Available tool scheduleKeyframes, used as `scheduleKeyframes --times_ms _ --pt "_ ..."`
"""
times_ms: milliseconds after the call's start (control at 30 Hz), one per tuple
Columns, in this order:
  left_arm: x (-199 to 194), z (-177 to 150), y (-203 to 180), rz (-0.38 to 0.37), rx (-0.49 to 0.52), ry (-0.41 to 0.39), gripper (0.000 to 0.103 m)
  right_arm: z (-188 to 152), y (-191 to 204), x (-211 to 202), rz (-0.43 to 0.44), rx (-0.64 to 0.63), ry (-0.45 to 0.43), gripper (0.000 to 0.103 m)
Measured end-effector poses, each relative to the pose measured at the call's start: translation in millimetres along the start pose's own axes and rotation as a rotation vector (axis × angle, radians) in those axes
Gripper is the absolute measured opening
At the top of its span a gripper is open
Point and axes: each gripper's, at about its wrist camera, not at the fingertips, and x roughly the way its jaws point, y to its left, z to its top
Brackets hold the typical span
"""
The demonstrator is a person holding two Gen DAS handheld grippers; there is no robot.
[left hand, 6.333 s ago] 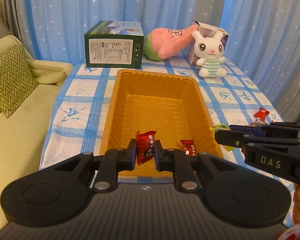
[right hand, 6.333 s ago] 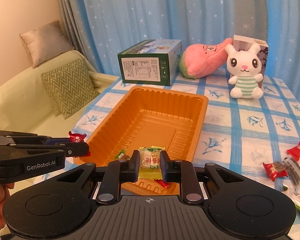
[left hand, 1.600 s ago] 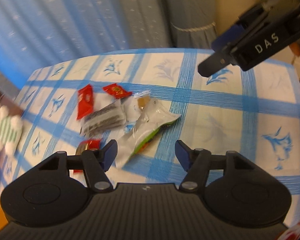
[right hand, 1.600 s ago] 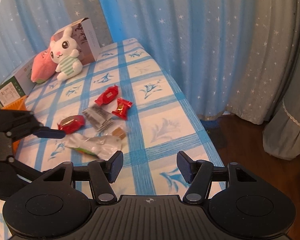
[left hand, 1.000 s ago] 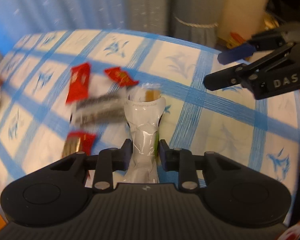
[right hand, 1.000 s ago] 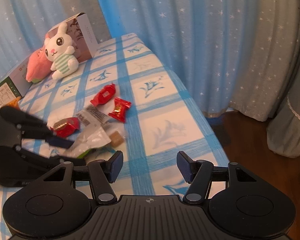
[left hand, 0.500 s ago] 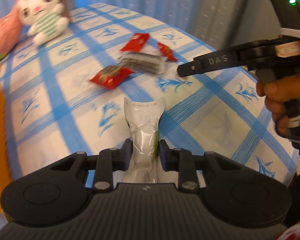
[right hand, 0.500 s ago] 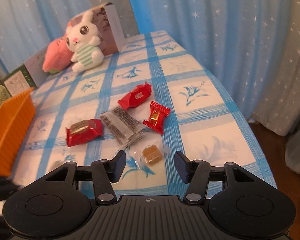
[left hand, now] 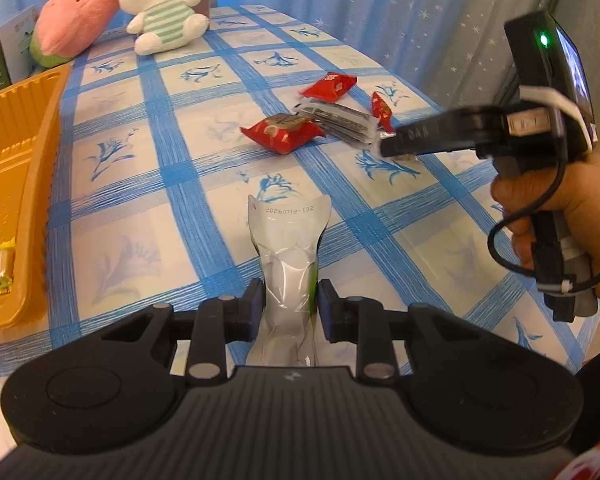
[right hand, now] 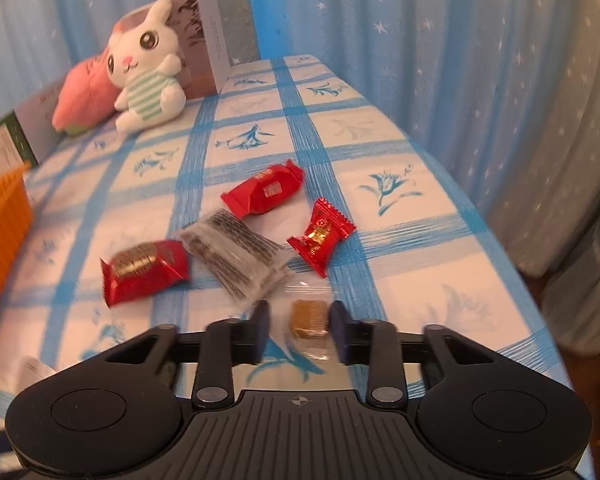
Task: Organize snacks
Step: 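Grasp the white-green packet with the left tool while the right tool grasps the cookie packet, then carry both held packets over the orange tray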
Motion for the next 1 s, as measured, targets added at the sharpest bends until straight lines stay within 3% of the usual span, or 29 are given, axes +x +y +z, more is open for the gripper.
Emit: scheduleKeyframes --times_ms 100,433,1000 --pt "-1.2 -1.9 2.5 0.007 -0.012 -0.001 0.026 -3.8 2.8 -0.2 -0.019 -0.049 -0.004 0.020" --pt "-21.7 -4.9 8.6 0.047 -0.072 -0.037 0.026 -5.4 17.8 -46.0 0.055 0.051 -0.005 0.020" --pt "-110.9 -34.1 39.6 0.137 -0.169 -0.114 0.026 -48.5 96.6 -147.6 0.175 0.002 -0.058 0.020"
